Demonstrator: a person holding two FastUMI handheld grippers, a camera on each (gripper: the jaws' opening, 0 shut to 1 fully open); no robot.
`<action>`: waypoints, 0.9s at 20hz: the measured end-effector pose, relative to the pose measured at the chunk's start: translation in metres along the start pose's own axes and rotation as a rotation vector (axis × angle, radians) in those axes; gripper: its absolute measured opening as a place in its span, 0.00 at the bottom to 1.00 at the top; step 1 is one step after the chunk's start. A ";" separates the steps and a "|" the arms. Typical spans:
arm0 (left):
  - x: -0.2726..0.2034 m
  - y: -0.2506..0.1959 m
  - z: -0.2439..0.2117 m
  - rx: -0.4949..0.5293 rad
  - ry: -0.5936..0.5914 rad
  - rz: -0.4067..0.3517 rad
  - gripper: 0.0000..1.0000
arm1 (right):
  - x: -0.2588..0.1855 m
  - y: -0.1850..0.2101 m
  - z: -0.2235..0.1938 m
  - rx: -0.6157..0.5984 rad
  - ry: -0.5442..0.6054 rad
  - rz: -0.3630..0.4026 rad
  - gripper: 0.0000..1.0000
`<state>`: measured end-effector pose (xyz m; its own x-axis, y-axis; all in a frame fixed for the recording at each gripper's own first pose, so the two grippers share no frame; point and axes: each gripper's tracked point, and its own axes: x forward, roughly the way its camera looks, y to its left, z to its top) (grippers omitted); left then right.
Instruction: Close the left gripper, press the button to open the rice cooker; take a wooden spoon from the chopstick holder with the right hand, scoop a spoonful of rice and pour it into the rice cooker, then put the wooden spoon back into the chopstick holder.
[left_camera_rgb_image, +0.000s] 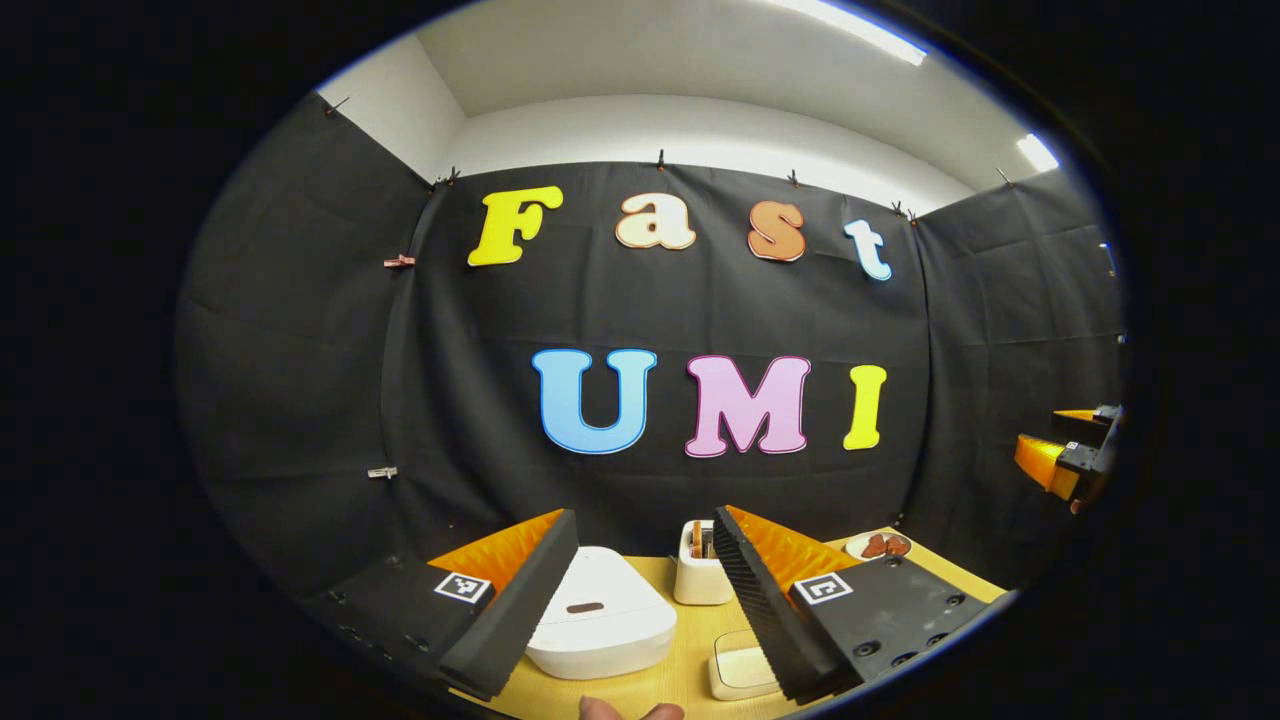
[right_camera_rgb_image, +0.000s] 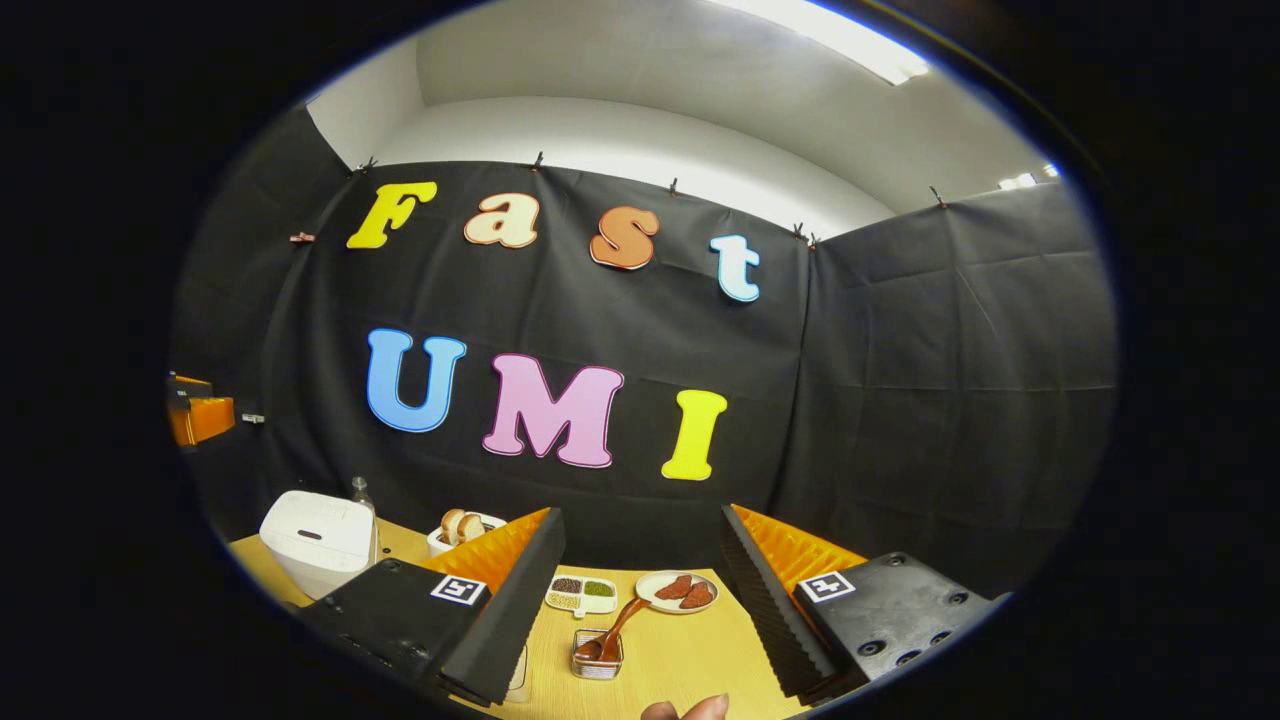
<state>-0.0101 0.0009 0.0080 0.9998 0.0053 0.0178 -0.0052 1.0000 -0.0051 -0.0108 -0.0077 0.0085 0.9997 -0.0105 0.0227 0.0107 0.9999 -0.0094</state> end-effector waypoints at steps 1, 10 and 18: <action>-0.001 0.000 0.001 0.000 -0.004 -0.002 0.94 | -0.001 -0.001 0.001 -0.002 0.000 0.000 0.97; -0.003 0.006 0.004 -0.022 -0.007 -0.010 0.94 | -0.009 -0.001 0.006 -0.028 -0.008 -0.006 0.97; 0.000 -0.008 0.014 -0.022 -0.029 -0.162 0.39 | -0.012 -0.006 0.010 -0.036 -0.020 -0.021 0.97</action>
<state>-0.0108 -0.0072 0.0219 0.9866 -0.1557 0.0494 0.1569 0.9874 -0.0217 -0.0233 -0.0135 0.0179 0.9986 -0.0305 0.0432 0.0324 0.9985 -0.0445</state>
